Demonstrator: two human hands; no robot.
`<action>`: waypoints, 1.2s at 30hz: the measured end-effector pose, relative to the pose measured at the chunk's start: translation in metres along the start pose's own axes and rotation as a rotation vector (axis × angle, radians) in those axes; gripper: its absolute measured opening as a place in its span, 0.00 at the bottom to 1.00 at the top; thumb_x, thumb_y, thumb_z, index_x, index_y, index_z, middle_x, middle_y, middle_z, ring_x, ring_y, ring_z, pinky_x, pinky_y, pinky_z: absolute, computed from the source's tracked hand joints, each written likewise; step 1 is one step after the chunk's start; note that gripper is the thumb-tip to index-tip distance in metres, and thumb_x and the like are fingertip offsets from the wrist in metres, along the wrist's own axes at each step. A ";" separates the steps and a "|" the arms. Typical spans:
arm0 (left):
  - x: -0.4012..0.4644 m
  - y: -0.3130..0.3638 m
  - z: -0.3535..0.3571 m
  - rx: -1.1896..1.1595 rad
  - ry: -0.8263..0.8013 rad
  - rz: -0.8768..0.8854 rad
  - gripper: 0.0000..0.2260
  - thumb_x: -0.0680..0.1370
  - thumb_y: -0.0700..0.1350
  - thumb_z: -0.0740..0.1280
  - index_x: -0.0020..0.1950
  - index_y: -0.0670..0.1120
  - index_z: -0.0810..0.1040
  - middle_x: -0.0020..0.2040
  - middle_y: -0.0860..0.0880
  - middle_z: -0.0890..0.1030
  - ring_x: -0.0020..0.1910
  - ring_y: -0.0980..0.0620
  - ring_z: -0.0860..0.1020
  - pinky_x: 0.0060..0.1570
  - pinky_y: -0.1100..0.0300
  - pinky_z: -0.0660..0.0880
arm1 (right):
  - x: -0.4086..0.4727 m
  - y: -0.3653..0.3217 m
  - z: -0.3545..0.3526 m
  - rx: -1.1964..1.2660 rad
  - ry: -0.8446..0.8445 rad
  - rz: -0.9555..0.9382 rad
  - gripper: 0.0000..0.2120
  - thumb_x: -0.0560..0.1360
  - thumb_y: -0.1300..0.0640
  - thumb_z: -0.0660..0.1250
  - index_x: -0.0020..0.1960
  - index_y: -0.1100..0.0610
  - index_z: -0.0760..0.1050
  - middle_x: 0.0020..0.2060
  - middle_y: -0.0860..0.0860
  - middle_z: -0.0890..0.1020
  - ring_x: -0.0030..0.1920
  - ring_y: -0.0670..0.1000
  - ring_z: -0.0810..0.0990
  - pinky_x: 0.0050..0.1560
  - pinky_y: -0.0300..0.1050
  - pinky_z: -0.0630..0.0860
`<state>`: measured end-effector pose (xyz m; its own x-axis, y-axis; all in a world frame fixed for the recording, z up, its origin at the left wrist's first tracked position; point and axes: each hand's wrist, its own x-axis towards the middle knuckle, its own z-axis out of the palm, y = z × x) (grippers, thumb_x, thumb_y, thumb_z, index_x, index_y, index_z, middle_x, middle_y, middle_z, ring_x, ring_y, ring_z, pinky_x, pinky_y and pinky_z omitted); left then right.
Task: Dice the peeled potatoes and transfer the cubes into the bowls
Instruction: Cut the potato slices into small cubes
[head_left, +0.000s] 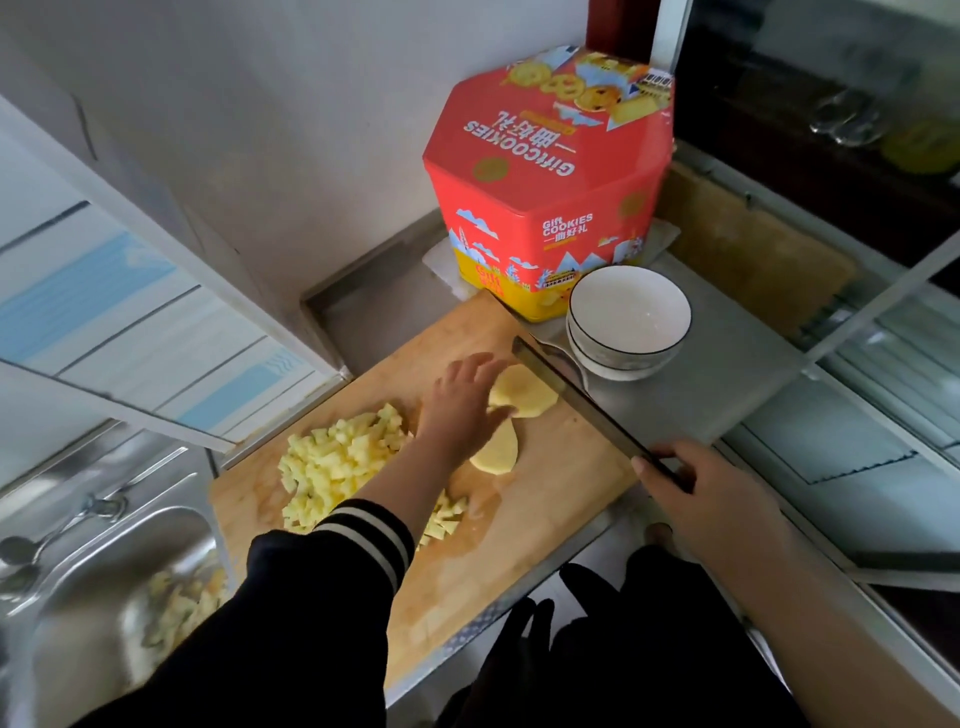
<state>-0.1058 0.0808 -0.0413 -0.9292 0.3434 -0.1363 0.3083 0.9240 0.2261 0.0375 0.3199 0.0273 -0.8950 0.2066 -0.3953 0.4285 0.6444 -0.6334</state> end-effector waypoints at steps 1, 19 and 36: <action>0.003 0.007 0.002 0.019 -0.040 0.046 0.29 0.77 0.56 0.68 0.76 0.53 0.64 0.73 0.50 0.66 0.71 0.45 0.64 0.67 0.48 0.68 | 0.000 -0.001 0.000 0.004 0.004 -0.002 0.03 0.77 0.41 0.62 0.48 0.38 0.70 0.38 0.43 0.79 0.39 0.43 0.77 0.38 0.43 0.73; 0.021 0.001 0.000 -0.015 -0.078 0.065 0.33 0.74 0.59 0.70 0.76 0.51 0.65 0.74 0.51 0.67 0.73 0.47 0.62 0.70 0.49 0.62 | -0.008 0.002 -0.008 0.037 0.086 -0.002 0.03 0.76 0.41 0.64 0.48 0.39 0.73 0.34 0.44 0.80 0.37 0.45 0.79 0.39 0.44 0.77; -0.005 -0.012 -0.036 0.010 -0.048 -0.141 0.35 0.73 0.60 0.71 0.74 0.47 0.64 0.69 0.47 0.70 0.67 0.47 0.69 0.64 0.51 0.70 | -0.001 -0.001 0.002 0.079 0.136 -0.044 0.03 0.75 0.40 0.64 0.47 0.37 0.72 0.36 0.44 0.81 0.38 0.45 0.79 0.39 0.45 0.77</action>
<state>-0.1121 0.0615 -0.0090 -0.9528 0.2173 -0.2120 0.1775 0.9653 0.1916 0.0384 0.3176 0.0275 -0.9192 0.2808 -0.2762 0.3925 0.5961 -0.7005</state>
